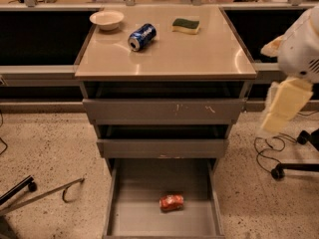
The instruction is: Pick coke can from bottom drawer and place on counter
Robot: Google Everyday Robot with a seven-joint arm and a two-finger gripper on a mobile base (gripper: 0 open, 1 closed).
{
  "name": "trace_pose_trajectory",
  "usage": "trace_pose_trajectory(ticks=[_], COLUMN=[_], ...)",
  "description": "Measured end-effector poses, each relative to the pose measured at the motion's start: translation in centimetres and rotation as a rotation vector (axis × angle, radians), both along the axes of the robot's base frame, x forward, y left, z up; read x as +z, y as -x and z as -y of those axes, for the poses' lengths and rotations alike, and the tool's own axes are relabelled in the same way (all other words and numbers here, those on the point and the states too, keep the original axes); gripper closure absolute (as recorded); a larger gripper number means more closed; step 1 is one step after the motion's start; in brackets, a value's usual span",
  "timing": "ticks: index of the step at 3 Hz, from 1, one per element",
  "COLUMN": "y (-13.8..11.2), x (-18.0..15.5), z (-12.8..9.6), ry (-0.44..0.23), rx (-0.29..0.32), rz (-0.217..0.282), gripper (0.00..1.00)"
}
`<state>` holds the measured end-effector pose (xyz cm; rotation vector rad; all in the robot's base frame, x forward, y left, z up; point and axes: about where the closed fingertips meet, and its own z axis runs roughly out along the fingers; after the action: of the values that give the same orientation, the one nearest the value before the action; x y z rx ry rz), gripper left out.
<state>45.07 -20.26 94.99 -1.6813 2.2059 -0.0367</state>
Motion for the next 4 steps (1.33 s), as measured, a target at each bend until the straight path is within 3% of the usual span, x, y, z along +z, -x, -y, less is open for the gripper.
trace_pose_trajectory(ticks=[1,2,3,4], y=[-1.9,-4.5,-6.9,-8.8], x=[-8.3,-16.9,-22.8,-22.6], z=[-3.7,-7.6,-8.7,-9.2], ry=[-0.123,-0.2,-0.255,-0.29], rx=[-0.009,-0.04,-0.139,-0.169], rz=[-0.076,-0.123,-0.127,-0.065], gripper=[0.0,0.0,0.0,0.0])
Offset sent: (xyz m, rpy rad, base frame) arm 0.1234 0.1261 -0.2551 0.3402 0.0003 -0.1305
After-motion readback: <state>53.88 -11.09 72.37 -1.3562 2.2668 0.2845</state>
